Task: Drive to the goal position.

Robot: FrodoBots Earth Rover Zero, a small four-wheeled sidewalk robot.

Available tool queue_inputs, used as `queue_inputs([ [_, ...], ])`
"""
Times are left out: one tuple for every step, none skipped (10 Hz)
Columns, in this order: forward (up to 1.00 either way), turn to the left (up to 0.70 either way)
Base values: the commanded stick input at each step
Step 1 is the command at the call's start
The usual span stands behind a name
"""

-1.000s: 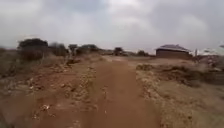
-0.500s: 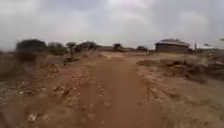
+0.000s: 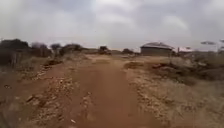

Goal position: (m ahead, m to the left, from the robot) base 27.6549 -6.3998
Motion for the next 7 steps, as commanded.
queue_inputs([
  [0.5,0.0],
  [0.5,0.0],
  [0.5,0.0],
  [0.5,0.0],
  [0.5,0.0],
  [0.5,0.0],
  [0.5,0.0],
])
